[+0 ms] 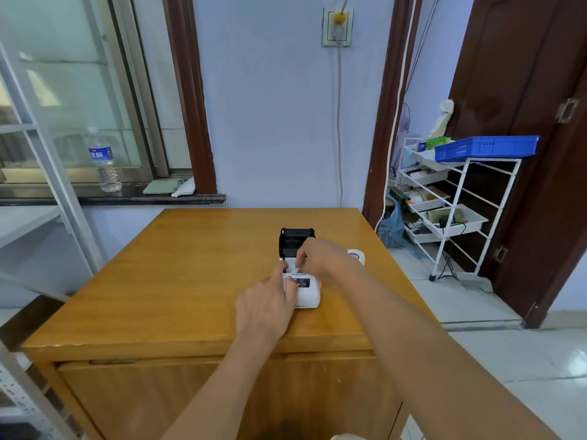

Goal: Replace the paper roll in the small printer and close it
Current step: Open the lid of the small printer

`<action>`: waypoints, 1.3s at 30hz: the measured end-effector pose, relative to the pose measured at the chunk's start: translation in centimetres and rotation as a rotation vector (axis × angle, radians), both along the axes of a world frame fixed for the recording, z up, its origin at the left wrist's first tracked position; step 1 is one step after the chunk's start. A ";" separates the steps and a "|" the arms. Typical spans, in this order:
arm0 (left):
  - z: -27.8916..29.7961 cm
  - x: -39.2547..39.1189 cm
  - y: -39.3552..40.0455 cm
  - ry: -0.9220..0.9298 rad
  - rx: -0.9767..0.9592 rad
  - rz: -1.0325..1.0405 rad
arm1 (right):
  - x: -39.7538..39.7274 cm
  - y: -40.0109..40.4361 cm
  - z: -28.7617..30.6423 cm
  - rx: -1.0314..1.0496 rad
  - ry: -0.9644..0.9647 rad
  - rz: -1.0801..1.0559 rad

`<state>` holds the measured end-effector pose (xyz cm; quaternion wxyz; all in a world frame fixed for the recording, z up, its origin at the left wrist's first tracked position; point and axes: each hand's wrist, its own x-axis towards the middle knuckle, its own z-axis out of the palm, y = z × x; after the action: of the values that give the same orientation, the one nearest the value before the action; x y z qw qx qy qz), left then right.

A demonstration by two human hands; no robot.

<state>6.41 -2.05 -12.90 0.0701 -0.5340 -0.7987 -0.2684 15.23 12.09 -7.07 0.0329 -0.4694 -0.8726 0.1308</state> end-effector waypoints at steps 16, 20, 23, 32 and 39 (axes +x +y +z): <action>-0.4 -1.0 -0.2 -0.121 0.041 0.092 | 4.2 -4.9 -4.6 0.195 0.724 -0.264; -0.6 -1.1 0.1 -0.131 0.055 0.116 | 4.0 -5.0 -6.5 0.280 0.517 -0.284; -0.8 -1.2 0.1 -0.143 0.042 0.136 | 3.8 -4.6 -6.5 0.299 0.433 -0.349; -0.4 -0.7 0.0 -0.102 -0.066 0.121 | 4.2 -5.1 -6.5 0.341 0.325 -0.552; -0.5 -0.8 -0.1 -0.085 -0.080 0.111 | 3.6 -5.0 -6.4 0.351 0.211 -0.581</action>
<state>5.65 -2.11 -13.40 0.0292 -0.4796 -0.8393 -0.2544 18.79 7.04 -13.46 0.2387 -0.6691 -0.7037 0.0116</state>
